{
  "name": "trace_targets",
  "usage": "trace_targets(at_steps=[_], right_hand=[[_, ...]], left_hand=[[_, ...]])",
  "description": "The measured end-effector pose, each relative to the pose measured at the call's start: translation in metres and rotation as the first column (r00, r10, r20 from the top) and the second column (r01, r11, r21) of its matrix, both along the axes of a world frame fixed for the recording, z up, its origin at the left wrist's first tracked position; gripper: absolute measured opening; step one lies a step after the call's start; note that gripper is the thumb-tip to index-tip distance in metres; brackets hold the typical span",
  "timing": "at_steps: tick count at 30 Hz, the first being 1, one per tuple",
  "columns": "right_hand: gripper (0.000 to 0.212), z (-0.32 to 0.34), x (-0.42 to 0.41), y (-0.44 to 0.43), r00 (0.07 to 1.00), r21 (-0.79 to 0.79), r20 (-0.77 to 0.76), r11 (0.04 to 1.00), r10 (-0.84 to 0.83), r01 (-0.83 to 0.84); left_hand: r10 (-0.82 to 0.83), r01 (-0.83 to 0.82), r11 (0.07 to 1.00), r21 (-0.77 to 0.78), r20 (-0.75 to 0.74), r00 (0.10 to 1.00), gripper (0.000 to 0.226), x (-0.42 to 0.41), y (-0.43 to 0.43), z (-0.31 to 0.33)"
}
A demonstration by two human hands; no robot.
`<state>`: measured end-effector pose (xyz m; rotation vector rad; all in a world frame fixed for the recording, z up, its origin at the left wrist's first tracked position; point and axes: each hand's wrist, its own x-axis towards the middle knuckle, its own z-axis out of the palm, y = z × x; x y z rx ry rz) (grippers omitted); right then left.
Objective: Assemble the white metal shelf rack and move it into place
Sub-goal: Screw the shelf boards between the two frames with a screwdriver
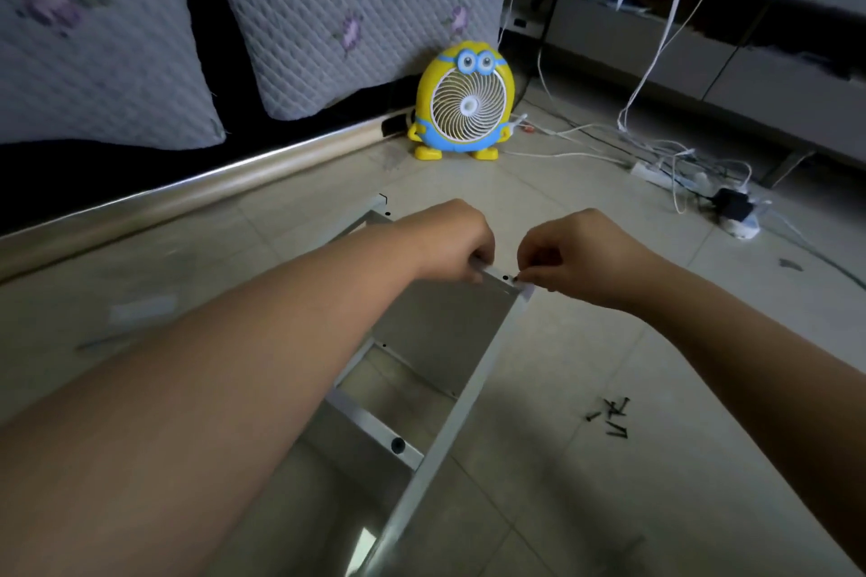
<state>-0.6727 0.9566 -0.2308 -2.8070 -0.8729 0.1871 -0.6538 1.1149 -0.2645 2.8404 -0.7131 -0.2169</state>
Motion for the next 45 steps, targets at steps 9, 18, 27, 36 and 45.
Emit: trace_targets(at_steps=[9, 18, 27, 36, 45], right_hand=[[0.017, 0.004, 0.002, 0.011, 1.000, -0.170, 0.012, 0.985, 0.026, -0.024], [0.017, 0.008, 0.011, 0.035, 0.994, -0.394, -0.032, 0.913, 0.104, -0.108], [0.016, 0.005, 0.018, 0.036, 0.983, -0.317, -0.182, 0.944, 0.037, -0.095], [0.021, 0.010, 0.010, 0.022, 0.993, -0.258, -0.085, 0.960, 0.087, -0.106], [0.035, -0.009, 0.002, 0.030, 0.991, -0.505, 0.098, 0.863, 0.093, -0.031]], left_hand=[[0.013, -0.013, 1.000, -0.012, 0.043, 0.999, 0.033, -0.001, 0.003, -0.002], [0.010, -0.010, 1.000, -0.021, -0.027, 1.000, 0.035, 0.004, 0.011, 0.005], [0.046, -0.047, 0.999, -0.016, -0.052, 0.998, 0.030, 0.008, 0.016, 0.006], [0.064, -0.069, 0.996, -0.063, -0.076, 0.995, 0.033, 0.009, 0.016, 0.005], [0.045, -0.046, 0.999, -0.024, -0.068, 0.997, 0.035, 0.009, 0.016, 0.001]])
